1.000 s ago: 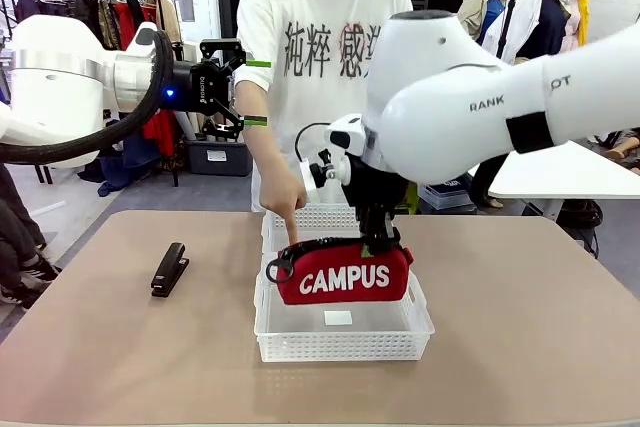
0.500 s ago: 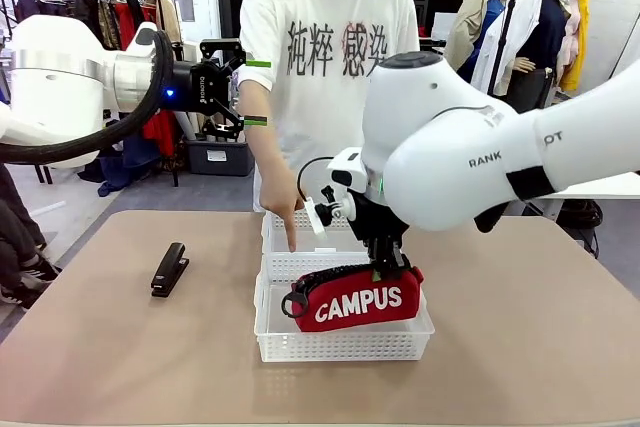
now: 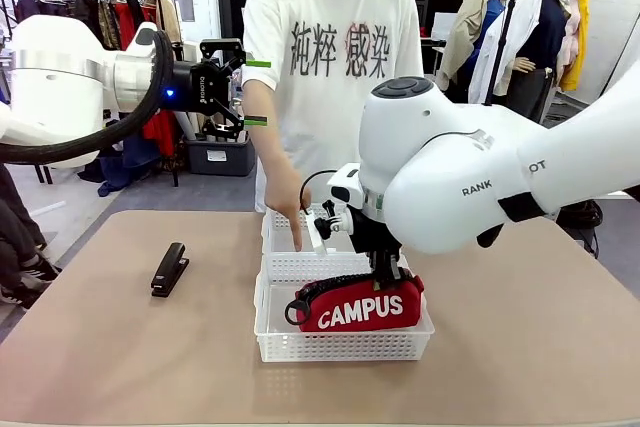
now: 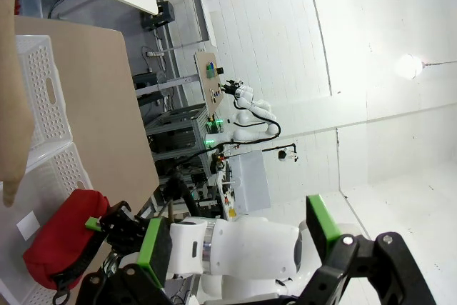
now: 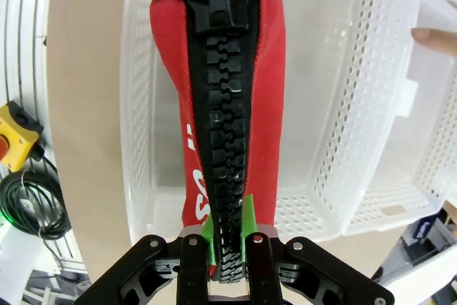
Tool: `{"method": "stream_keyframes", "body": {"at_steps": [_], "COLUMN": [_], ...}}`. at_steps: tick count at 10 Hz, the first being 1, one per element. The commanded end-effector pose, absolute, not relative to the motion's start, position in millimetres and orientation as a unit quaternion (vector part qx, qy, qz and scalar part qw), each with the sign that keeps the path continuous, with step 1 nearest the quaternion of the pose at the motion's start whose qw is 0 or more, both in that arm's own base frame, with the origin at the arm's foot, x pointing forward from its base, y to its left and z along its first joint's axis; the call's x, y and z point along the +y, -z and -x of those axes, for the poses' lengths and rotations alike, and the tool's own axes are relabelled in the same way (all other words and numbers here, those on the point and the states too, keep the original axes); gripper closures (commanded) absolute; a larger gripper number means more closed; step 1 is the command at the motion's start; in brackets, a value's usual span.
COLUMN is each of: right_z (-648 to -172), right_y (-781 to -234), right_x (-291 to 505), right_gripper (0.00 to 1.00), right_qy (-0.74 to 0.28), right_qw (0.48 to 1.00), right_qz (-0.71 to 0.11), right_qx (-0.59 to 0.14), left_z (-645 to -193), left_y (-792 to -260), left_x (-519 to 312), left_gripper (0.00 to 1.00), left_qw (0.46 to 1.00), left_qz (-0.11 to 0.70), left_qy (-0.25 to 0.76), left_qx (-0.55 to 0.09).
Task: Distribute items into two baskets.
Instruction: Place the picked Pencil pouch into the Organizing basket as instructed by the person.
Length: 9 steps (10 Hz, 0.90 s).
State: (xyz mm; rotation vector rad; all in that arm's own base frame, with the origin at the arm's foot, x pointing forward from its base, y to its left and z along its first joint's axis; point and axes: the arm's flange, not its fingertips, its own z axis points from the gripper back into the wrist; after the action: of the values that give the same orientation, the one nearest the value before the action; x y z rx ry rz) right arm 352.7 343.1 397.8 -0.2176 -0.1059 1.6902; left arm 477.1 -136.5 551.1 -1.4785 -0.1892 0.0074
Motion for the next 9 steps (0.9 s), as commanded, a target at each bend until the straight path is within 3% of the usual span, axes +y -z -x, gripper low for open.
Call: {"method": "stream_keyframes", "body": {"at_steps": [1,5,9], "right_z": [-357.8,-359.7,-360.8], "right_y": [-385.8,-377.8,-379.1], "right_x": [350.8,356.9,352.1], "right_gripper": [1.0,1.0,0.26], "right_qy": [-0.73,-0.722,-0.712], "right_qw": [0.673,0.682,0.695], "right_qz": [0.108,0.095,0.083], "right_qx": [-0.056,-0.061,-0.062], "left_z": [-476.9,-476.9,-476.9], "left_y": [-552.8,-552.8,-552.8], "left_x": [-136.0,-136.0,-136.0], "left_gripper": [0.0,0.0,0.0], "left_qw": [0.735,0.735,0.735], "left_qz": [0.673,0.673,0.673], "left_qy": [-0.003,-0.003,-0.003], "left_qx": [-0.085,-0.085,-0.085]}}
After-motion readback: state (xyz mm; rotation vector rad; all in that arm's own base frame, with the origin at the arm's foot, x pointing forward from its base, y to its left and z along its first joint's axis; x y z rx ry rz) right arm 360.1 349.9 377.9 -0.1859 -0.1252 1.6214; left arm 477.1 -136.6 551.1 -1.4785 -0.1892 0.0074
